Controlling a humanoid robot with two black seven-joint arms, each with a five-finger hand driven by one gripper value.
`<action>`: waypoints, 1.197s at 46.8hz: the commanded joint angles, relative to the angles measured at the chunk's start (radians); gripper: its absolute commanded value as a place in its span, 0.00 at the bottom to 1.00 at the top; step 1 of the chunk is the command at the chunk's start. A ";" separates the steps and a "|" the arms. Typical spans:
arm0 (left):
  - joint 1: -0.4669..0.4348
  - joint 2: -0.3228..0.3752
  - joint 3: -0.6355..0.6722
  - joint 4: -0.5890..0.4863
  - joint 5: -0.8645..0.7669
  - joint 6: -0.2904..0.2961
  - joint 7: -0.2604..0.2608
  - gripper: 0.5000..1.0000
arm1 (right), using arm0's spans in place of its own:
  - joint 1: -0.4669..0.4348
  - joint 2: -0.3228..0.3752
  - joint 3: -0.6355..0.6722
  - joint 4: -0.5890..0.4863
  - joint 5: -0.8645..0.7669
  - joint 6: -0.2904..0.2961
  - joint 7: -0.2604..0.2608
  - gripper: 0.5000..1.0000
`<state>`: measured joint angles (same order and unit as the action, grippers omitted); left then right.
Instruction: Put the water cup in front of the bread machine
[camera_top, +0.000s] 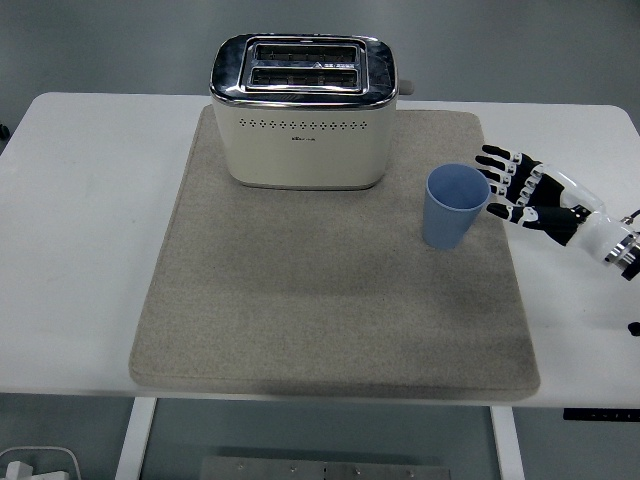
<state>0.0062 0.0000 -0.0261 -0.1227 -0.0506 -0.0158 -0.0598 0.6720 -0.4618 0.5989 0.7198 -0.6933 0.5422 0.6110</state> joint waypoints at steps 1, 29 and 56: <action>0.000 0.000 0.000 0.000 0.000 0.000 0.000 1.00 | 0.000 0.012 -0.002 0.000 -0.008 -0.014 0.000 0.85; 0.000 0.000 0.000 0.000 0.000 0.000 0.000 1.00 | -0.002 0.055 -0.010 0.000 -0.021 -0.038 0.000 0.85; 0.000 0.000 0.000 0.000 -0.002 -0.001 0.000 1.00 | -0.002 0.098 -0.016 0.000 -0.023 -0.068 0.000 0.85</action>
<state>0.0061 0.0000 -0.0261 -0.1227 -0.0507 -0.0156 -0.0598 0.6703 -0.3712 0.5888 0.7198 -0.7164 0.4885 0.6109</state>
